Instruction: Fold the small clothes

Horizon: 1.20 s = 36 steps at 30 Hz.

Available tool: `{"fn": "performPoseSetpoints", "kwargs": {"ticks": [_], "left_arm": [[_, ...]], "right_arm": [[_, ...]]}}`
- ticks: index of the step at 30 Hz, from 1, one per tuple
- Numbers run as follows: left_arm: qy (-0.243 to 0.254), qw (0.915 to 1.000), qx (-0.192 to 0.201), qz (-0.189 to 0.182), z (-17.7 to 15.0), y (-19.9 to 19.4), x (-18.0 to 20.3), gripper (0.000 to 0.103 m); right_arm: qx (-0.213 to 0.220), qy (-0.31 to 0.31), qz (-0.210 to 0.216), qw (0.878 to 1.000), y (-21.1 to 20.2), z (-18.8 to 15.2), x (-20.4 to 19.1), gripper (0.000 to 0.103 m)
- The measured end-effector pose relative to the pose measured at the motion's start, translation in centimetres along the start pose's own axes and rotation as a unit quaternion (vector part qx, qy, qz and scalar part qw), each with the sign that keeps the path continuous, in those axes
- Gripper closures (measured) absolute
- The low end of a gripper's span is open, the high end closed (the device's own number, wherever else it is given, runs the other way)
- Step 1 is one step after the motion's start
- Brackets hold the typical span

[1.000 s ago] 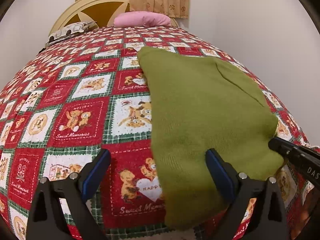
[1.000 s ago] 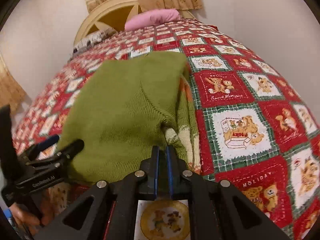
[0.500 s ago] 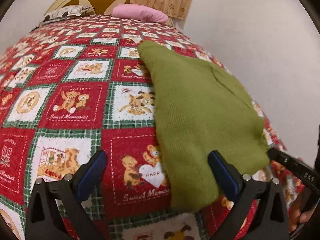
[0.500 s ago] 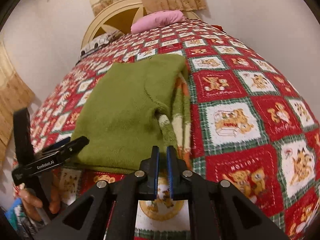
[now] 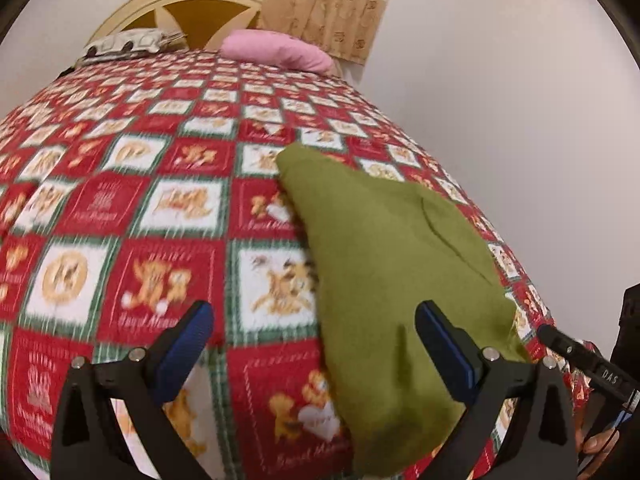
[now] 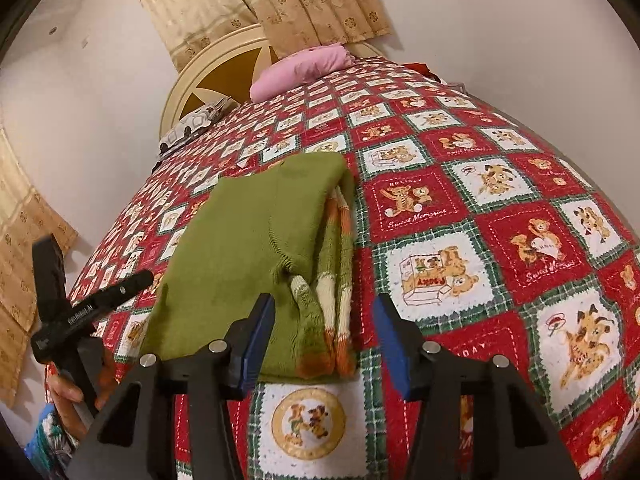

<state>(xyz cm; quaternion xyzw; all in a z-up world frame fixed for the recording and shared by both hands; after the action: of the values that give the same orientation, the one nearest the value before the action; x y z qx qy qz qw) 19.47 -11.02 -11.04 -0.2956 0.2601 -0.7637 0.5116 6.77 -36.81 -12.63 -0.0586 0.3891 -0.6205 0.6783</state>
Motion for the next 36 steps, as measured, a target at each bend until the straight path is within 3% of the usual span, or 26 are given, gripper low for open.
{"fn": "performPoseSetpoints", "kwargs": {"ticks": [5, 9, 11, 13, 17, 21, 27, 32, 34, 36], "left_arm": [[0.003, 1.0, -0.004, -0.003, 1.7, 1.5, 0.6, 0.001], [-0.054, 0.9964, -0.038, -0.053, 3.1, 3.4, 1.4, 0.001], [-0.071, 0.9945, -0.051, -0.058, 3.6, 4.7, 1.4, 0.003], [-0.07, 0.9941, -0.063, -0.055, 3.4, 5.8, 1.7, 0.008], [-0.086, 0.9865, -0.107, -0.089, 1.7, 8.1, 2.3, 0.008], [-0.082, 0.9871, -0.091, -0.103, 1.2, 7.8, 2.3, 0.008], [-0.031, 0.9944, -0.072, -0.071, 0.7, 7.5, 3.1, 0.007], [-0.031, 0.9942, -0.071, -0.074, 0.8, 7.6, 2.7, 0.006], [-0.026, 0.9946, -0.072, -0.071, 0.7, 7.6, 2.7, 0.006], [-0.019, 0.9951, -0.072, -0.065, 0.8, 8.0, 2.9, 0.006]], "right_arm": [[-0.005, 0.001, 0.001, 1.0, 0.9, 0.6, 0.5, 0.051], [0.01, -0.003, 0.01, 1.0, 1.3, 3.1, 0.3, 0.049], [0.014, -0.004, 0.005, 1.0, 2.1, 4.5, 0.5, 0.047], [0.011, 0.0, 0.008, 1.0, 2.9, 5.1, 0.5, 0.047], [-0.001, 0.0, 0.011, 1.0, 4.5, 4.9, 0.4, 0.047], [-0.019, -0.01, 0.005, 1.0, 6.0, 4.2, 0.6, 0.047], [-0.035, -0.007, 0.011, 0.999, 8.2, 6.0, 1.7, 0.047], [-0.061, -0.018, 0.02, 0.998, 11.3, 7.7, 2.1, 0.046], [-0.079, -0.008, 0.02, 0.997, 13.1, 7.6, 2.6, 0.04], [-0.088, 0.009, 0.029, 0.996, 14.1, 6.9, 3.2, 0.027]]}}
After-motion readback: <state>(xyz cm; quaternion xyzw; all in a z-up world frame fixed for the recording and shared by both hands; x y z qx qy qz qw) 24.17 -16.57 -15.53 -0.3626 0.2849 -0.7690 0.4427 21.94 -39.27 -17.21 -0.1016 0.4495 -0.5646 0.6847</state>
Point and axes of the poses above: each gripper's, at about its wrist camera, not at the fingertips, and y roughly the way its jaws point, x to its right, z to its top, the point moved 9 cm from there along y, roughly the way its jaws point, and after that the axes turned 9 degrees about z, right-handed, at the moved point
